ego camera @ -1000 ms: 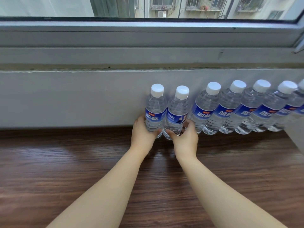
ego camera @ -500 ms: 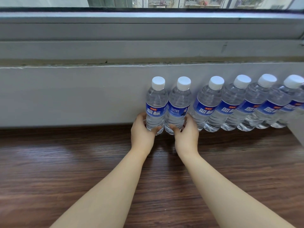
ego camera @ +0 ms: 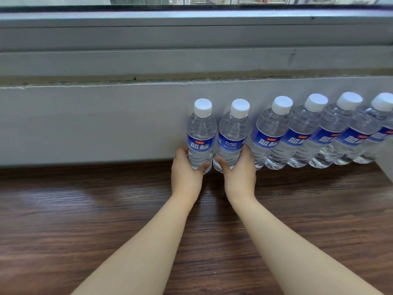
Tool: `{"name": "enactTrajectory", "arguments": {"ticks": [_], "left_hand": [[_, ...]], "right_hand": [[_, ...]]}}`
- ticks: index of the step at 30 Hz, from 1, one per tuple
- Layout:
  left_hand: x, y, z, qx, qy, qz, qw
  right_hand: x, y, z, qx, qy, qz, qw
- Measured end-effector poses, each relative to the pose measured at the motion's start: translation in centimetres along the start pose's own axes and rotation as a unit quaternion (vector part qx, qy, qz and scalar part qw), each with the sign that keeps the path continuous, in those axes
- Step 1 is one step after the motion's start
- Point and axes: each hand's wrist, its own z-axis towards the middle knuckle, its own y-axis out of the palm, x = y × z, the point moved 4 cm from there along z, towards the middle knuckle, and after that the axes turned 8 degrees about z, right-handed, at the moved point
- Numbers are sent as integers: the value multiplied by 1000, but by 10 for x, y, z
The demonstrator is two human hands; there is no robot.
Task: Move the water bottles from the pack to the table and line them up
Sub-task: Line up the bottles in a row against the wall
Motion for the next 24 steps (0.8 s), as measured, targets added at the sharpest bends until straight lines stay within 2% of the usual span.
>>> {"name": "enactTrajectory", "arguments": {"ticks": [7,11,15,24], "left_hand": [[1,1,-1,7,7,19,1000],[0,0,0,7,18,15,1000],[2,-1,1,5,33,21,999],[-2,-3,4,-3,26,14,1000]], "right_hand": [[-1,3,2,-49,-15,24,998],[-2,2,-3,-31,-14,43,999],[-3,-1,-1,6,-1,14,1000],[0,-1,-5,-40,-8,24,999]]}}
